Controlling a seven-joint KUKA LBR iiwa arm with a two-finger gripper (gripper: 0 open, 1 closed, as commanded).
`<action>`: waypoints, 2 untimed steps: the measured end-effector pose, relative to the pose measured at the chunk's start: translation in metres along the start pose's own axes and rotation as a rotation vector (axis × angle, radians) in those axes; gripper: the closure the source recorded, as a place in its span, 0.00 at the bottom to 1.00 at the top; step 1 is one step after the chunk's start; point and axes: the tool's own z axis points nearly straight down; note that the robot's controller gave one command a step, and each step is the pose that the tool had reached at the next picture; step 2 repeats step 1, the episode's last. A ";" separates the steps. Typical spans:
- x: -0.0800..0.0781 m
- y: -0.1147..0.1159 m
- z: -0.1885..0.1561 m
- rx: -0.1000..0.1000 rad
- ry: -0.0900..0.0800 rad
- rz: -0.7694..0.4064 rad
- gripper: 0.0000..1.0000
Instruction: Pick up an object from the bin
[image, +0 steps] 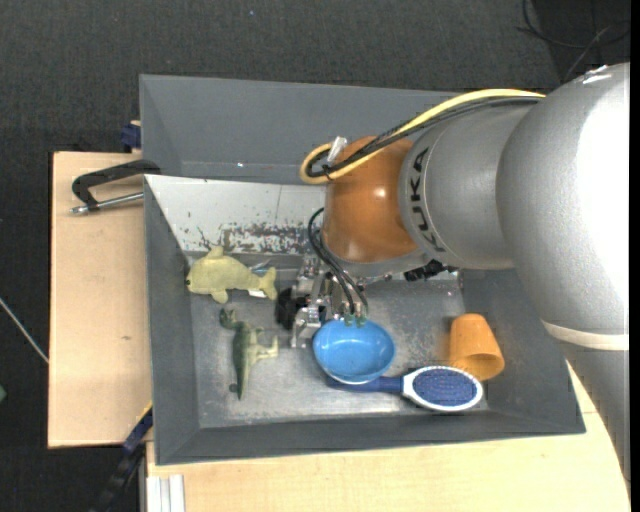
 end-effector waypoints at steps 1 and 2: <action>-0.006 -0.009 -0.123 0.002 0.002 0.118 1.00; -0.006 -0.009 -0.123 0.002 0.002 0.118 1.00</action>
Offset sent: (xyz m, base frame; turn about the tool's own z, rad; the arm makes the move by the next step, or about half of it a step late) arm 0.0009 -0.0109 0.1164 0.1186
